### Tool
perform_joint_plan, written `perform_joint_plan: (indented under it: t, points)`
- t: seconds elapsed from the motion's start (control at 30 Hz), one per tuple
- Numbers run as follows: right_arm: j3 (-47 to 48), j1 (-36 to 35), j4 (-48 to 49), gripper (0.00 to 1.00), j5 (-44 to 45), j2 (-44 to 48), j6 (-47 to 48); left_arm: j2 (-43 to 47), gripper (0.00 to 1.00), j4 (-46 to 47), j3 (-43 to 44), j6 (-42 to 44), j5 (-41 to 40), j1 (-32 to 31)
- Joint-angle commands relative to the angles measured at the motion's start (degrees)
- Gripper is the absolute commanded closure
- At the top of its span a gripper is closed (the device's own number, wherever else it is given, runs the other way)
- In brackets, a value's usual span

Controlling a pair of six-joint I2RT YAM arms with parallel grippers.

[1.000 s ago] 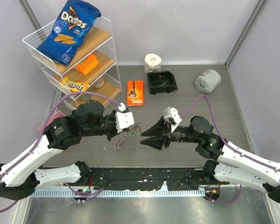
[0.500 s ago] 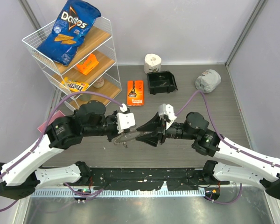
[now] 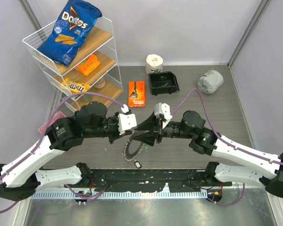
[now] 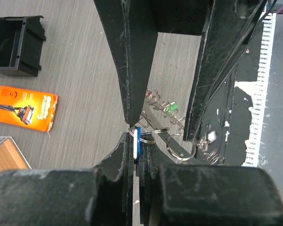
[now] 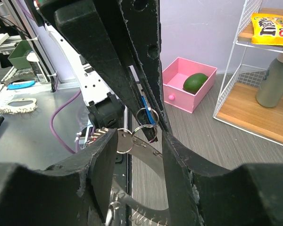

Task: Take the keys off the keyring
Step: Remove the key from the keyring.

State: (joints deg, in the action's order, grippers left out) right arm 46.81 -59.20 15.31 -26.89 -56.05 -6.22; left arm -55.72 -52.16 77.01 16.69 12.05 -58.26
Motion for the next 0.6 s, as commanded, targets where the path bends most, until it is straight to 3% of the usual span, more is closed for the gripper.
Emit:
perform_joint_plan:
  t: [0.0, 0.1, 0.23, 0.4, 0.57]
  points:
    - [2.5, -0.57, 3.32, 0.52, 0.18, -0.72, 0.59, 0.88, 1.0, 3.38, 2.27, -0.87, 1.57, -0.45]
    - [2.76, -0.57, 3.32, 0.53, 0.35, -1.34, 0.51, 1.06, 1.0, 3.47, 2.18, -1.04, 1.66, -0.63]
    - [2.85, -0.57, 3.41, 0.62, 0.88, -1.78, 0.59, 1.14, 1.0, 3.3, 2.09, -1.13, 1.66, -0.71]
    - [2.41, -0.57, 3.41, 0.92, 1.49, -0.9, 0.86, 1.58, 1.0, 3.3, 1.48, -1.04, 0.96, -0.63]
    - [1.71, -0.57, 1.83, 0.95, 1.67, 0.94, 1.21, 2.28, 1.0, 3.65, 0.6, -1.04, 0.16, -0.63]
